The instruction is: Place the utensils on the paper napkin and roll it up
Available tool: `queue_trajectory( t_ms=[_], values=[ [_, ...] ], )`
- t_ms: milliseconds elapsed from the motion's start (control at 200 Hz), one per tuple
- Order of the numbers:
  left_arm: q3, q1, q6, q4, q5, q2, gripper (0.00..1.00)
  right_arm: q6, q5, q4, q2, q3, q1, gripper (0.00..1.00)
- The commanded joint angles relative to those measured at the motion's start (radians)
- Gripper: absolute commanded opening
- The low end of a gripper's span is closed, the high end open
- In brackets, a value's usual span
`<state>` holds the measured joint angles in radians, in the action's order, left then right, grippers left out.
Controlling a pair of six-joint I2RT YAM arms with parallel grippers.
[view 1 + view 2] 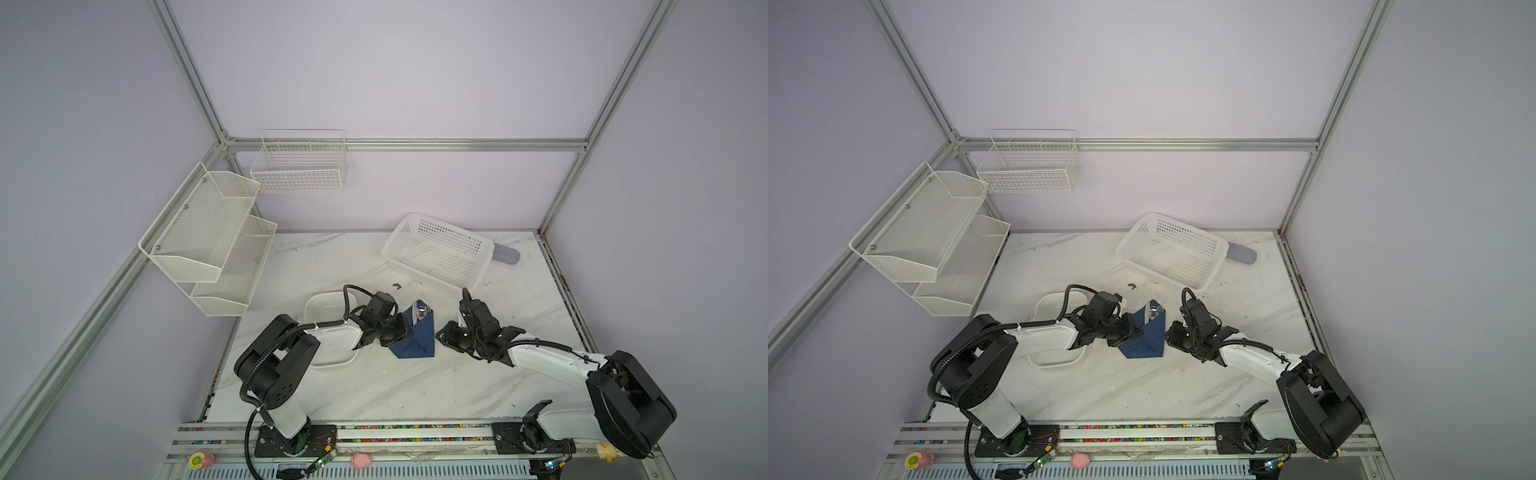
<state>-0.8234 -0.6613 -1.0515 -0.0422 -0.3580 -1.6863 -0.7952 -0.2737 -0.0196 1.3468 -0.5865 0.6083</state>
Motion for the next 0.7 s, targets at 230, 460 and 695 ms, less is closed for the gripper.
queue_trajectory(
  t_ms=[230, 460, 695],
  values=[
    [0.056, 0.005, 0.074, -0.018, 0.053, 0.035, 0.0, 0.02, -0.042, 0.019, 0.052, -0.012, -0.002, 0.21],
    [0.088, 0.005, 0.103, -0.017, 0.096, 0.039, 0.0, 0.033, -0.06, 0.026, 0.048, -0.012, -0.003, 0.19],
    [0.093, 0.004, 0.119, -0.012, 0.11, 0.036, 0.0, 0.038, -0.075, 0.03, 0.046, -0.015, -0.002, 0.18]
  ],
)
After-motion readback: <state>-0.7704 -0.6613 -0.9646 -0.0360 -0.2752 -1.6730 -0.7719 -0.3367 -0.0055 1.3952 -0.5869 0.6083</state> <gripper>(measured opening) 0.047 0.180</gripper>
